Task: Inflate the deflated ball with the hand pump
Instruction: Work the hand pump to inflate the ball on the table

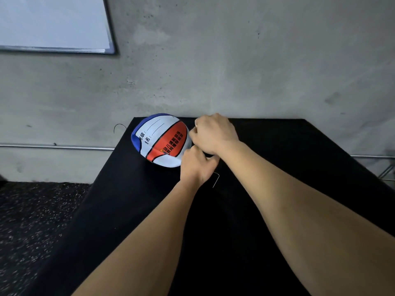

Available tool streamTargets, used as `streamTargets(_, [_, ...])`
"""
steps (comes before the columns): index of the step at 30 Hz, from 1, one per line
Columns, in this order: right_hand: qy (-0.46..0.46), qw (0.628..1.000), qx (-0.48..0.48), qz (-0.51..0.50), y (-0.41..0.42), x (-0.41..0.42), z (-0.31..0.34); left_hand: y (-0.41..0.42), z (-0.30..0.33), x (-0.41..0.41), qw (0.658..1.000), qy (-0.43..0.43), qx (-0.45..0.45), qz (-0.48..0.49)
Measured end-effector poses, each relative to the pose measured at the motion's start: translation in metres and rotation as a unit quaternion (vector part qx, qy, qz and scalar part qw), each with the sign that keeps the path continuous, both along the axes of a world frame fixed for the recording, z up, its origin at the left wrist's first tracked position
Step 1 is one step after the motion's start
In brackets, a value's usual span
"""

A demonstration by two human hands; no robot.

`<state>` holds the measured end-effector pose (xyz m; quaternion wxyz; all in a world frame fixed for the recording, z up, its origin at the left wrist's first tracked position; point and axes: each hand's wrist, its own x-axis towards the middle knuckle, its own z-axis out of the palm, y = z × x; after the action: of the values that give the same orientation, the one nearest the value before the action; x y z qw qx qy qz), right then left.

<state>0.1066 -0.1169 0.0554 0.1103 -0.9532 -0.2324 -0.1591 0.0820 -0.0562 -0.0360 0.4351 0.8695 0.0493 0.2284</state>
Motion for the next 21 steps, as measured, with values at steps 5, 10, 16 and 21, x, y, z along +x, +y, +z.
streamTargets(5, [0.017, 0.996, -0.085, 0.026, 0.008, -0.004, 0.036, -0.003, 0.0, -0.006, 0.998, 0.003, -0.051, 0.033])
streamTargets(10, [-0.069, 0.997, 0.018, 0.025, -0.007, 0.004, 0.118, -0.01, -0.002, -0.002, 0.998, 0.027, -0.042, 0.043])
streamTargets(16, [-0.028, 0.999, 0.031, -0.004, -0.005, 0.012, 0.027, -0.011, -0.003, 0.001, 0.998, 0.019, -0.045, 0.041])
streamTargets(21, [0.018, 1.0, -0.009, 0.012, -0.001, -0.001, 0.001, -0.006, -0.008, 0.001, 0.998, -0.007, -0.057, 0.029])
